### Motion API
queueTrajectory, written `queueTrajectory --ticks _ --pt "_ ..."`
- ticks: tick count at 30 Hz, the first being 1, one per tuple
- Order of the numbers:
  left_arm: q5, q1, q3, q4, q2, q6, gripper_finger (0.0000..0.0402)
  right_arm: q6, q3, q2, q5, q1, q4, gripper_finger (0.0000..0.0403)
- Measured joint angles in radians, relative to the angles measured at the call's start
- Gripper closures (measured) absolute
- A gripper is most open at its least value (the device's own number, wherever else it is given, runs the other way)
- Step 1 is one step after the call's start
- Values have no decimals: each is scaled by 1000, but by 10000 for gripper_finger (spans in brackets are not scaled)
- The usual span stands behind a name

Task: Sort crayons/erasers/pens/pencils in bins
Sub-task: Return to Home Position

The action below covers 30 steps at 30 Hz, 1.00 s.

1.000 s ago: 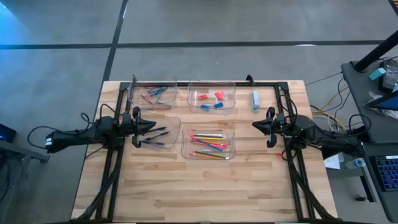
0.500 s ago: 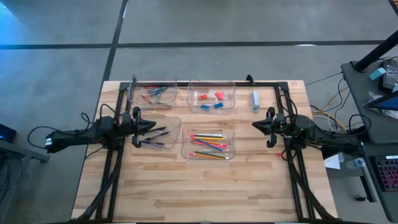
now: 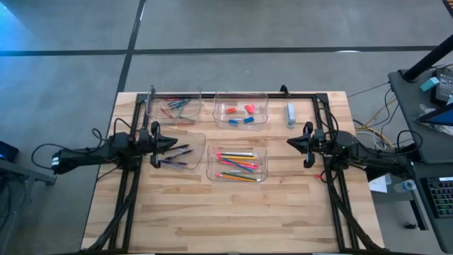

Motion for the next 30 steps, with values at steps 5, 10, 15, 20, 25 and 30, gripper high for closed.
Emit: queueTrajectory --ticks 5,10,15,20,25,30 --pt "0 0 0 0 0 0 402 0 0 0 0 0 0 394" --pt "0 0 0 0 0 0 402 0 0 0 0 0 0 394" --pt "0 0 0 0 0 0 402 0 0 0 0 0 0 394" --pt "0 0 0 0 0 0 402 0 0 0 0 0 0 394" --pt "0 0 0 0 0 0 402 0 0 0 0 0 0 394" --pt "0 0 0 0 0 0 402 0 0 0 0 0 0 394"
